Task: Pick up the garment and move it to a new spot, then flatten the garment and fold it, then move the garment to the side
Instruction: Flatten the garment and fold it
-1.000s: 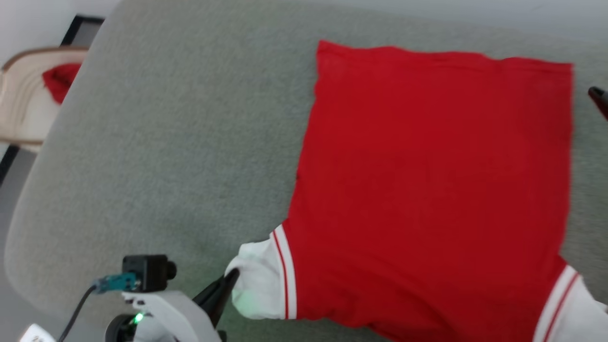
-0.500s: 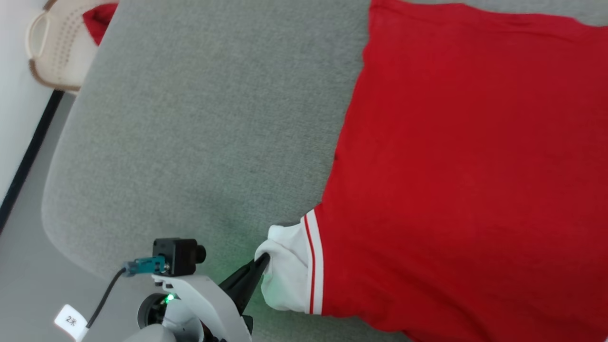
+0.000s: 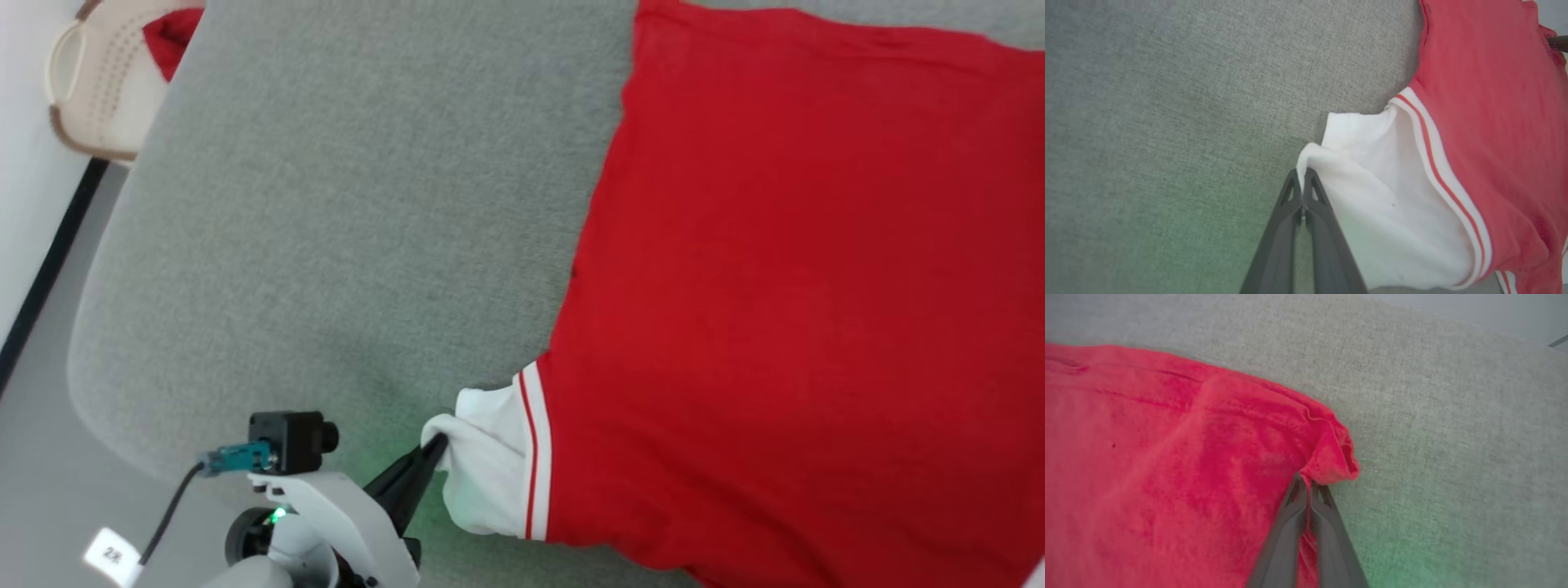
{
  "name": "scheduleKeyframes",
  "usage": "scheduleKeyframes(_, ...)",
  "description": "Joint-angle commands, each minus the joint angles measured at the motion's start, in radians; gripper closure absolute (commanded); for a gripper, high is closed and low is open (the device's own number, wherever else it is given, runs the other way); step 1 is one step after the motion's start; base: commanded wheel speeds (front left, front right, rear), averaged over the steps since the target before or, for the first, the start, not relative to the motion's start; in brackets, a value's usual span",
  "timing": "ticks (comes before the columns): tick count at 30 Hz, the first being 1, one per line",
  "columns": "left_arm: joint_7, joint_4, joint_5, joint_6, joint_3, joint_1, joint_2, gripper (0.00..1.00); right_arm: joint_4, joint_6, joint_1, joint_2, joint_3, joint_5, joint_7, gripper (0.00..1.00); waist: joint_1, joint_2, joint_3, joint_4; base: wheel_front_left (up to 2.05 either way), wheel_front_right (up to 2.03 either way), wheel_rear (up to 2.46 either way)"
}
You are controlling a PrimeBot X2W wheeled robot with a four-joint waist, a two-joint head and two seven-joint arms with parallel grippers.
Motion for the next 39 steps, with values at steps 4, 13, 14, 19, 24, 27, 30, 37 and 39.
scheduleKeyframes(4,-0.011,0.006,-0.008,0.005,0.014,0.026,0.023,1.00,-0.055,0.001,0.099,0.000,0.105,0.070,0.020,1.00,0.0000,0.0000,-0.070,-0.073,0.00,0.00,0.00)
scheduleKeyframes(13,-0.022,-0.004,-0.028,0.024,0.034,0.062,0.062,1.00,-0.236,0.001,0.240,-0.063,0.211,0.207,0.005,1.00,0.0000,0.0000,-0.152,-0.156,0.00,0.00,0.00)
scheduleKeyframes(14,-0.023,-0.005,-0.030,0.028,0.036,0.068,0.068,1.00,-0.258,0.001,0.262,-0.068,0.216,0.221,0.007,1.00,0.0000,0.0000,-0.162,-0.166,0.00,0.00,0.00)
scheduleKeyframes(19,-0.029,-0.019,-0.045,0.043,0.047,0.099,0.094,1.00,-0.386,0.001,0.399,-0.100,0.224,0.291,0.012,1.00,0.0000,0.0000,-0.216,-0.210,0.00,0.00,0.00)
scheduleKeyframes(24,-0.034,-0.039,-0.057,0.062,0.055,0.131,0.118,1.00,-0.515,0.001,0.551,-0.113,0.188,0.332,0.028,1.00,0.0000,0.0000,-0.260,-0.249,0.00,0.00,0.00)
scheduleKeyframes(27,-0.037,-0.054,-0.062,0.071,0.061,0.147,0.131,1.00,-0.594,0.001,0.644,-0.099,0.153,0.340,0.032,1.00,0.0000,0.0000,-0.278,-0.271,0.00,0.00,0.00)
scheduleKeyframes(30,-0.037,-0.068,-0.068,0.080,0.066,0.159,0.143,1.00,-0.671,0.001,0.736,-0.079,0.116,0.335,0.042,1.00,0.0000,0.0000,-0.290,-0.289,0.00,0.00,0.00)
scheduleKeyframes(37,-0.041,-0.090,-0.078,0.097,0.074,0.177,0.162,1.00,-0.812,0.001,0.924,-0.010,0.020,0.291,0.075,1.00,0.0000,0.0000,-0.309,-0.317,0.00,0.00,0.00)
scheduleKeyframes(39,-0.044,-0.095,-0.078,0.098,0.076,0.185,0.166,1.00,-0.836,0.001,0.967,0.015,-0.007,0.282,0.081,1.00,0.0000,0.0000,-0.311,-0.322,0.00,0.00,0.00)
